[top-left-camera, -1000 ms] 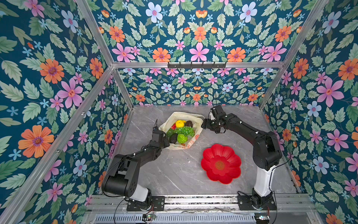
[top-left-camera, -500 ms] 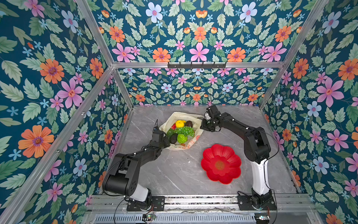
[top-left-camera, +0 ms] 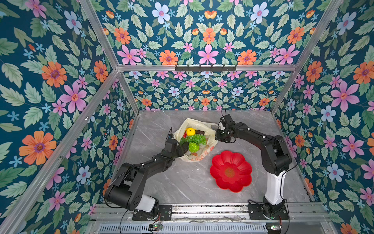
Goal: Take fruits out of the plastic bag
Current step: Move the plastic bag to the center of the table.
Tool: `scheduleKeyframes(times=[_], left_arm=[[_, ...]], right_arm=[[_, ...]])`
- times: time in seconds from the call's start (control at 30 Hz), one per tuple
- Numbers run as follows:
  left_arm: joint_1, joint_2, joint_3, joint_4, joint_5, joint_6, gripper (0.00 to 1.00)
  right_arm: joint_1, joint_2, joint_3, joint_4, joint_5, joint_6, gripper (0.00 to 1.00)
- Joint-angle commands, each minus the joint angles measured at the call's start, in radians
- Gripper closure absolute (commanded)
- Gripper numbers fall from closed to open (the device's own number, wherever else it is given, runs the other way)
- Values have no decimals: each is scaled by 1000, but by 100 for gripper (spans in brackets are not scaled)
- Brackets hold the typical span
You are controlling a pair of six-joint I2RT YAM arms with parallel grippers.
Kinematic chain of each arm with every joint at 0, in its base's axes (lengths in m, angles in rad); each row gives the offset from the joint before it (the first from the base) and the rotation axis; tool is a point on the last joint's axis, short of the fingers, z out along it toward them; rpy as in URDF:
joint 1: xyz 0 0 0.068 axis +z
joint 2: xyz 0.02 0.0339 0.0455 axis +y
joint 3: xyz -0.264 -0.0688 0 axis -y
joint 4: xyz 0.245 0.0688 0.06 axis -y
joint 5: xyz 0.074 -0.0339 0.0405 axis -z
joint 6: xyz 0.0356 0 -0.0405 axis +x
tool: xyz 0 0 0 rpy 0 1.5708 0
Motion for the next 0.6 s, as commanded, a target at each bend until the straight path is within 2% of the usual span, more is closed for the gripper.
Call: scheduleKeyframes(times=[0.0,0.4,0.47,0.57], left_arm=[[-59,-15,-15,19,-60,-42,99],[-239,-72,-80,4,-133,-132,95],[-241,-94,-100,4,-145,-148,90],[-241,-141,-115,-26,-187,-151,76]], right_arm=[[-2,-36,-55,38,17,-7,100],[-9,-184,-250,68,65,-16,100],[-9,-188,-260,73,65,-16,100],[-9,-182,-254,70,62,-20,100]])
